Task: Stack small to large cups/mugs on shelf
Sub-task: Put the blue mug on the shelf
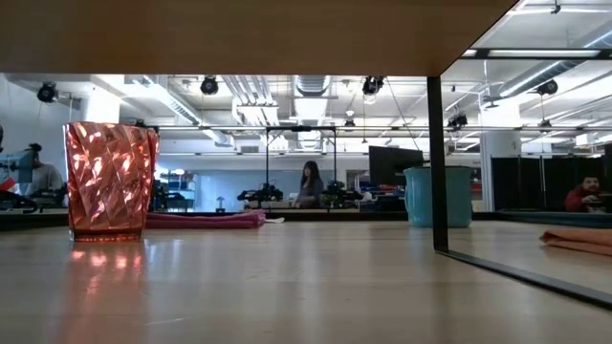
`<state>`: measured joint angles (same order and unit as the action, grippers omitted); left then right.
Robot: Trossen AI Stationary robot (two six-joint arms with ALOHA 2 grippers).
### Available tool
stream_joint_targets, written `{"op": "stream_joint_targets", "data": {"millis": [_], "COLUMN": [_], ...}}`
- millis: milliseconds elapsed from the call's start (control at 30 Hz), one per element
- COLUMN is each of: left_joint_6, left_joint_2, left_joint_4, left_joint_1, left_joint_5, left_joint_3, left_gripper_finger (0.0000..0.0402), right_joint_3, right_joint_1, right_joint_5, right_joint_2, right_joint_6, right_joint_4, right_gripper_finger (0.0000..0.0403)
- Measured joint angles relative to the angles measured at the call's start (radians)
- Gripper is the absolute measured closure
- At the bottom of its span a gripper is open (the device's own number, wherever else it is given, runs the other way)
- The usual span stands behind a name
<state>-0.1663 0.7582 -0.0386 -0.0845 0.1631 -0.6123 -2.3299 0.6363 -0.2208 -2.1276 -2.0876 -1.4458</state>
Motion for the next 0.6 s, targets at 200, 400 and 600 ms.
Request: {"op": "stream_joint_targets", "data": {"millis": [200, 400, 600], "left_joint_6": [-0.010, -0.011, 0.014], "left_joint_2": [0.080, 0.126, 0.225], "left_joint_4": [0.009, 0.034, 0.241], "left_joint_1": [0.000, 0.000, -0.001], "left_joint_5": [0.000, 0.000, 0.008], "left_joint_3": [-0.029, -0.083, -0.254], "left_gripper_finger": [0.0251, 0.0251, 0.0251], "right_joint_3": [-0.001, -0.006, -0.009], "right_joint_1": [0.012, 0.019, 0.000], "right_joint_5": [-0.087, -0.197, -0.346], "right_joint_2": [0.022, 0.042, 0.124], "right_joint_6": [-0.009, -0.004, 0.069], "right_joint_4": [-0.024, -0.098, -0.124], "right_gripper_finger": [0.0245, 0.0243, 0.0243]}}
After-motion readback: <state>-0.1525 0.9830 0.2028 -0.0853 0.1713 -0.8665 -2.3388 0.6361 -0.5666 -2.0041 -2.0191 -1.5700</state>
